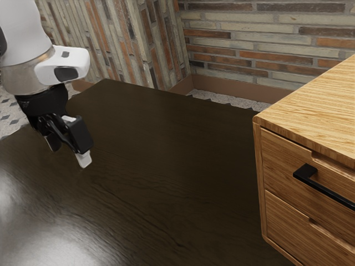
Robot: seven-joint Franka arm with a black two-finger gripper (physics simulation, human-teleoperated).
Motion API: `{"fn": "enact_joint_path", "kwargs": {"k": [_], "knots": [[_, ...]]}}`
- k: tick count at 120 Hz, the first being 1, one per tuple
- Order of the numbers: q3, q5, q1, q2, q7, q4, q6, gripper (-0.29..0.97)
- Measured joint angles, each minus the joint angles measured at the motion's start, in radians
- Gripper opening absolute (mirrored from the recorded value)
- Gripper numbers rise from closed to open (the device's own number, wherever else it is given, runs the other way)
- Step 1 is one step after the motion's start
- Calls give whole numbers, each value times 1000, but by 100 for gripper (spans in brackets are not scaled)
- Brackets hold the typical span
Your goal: Pull the drawer handle with one arm to open the drawer
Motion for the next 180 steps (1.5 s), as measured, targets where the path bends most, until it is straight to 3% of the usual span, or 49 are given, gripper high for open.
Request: {"fn": "enact_joint_path", "kwargs": {"k": [11, 31, 45, 57, 86, 112, 145, 180], "knots": [[9, 4, -14, -18, -16, -29, 60, 66], [-8, -9, -150, -119, -20, -163, 89, 64], [-169, -20, -166, -139, 102, -215, 100, 65], [-253, -39, -174, -131, 230, -205, 111, 65], [-391, -119, -225, 50, 638, -19, 258, 65], [-401, -168, -269, -17, 905, -70, 342, 65], [-313, -171, -263, 71, 1139, -21, 421, 65], [-305, -180, -263, 201, 1292, 65, 473, 65]]}}
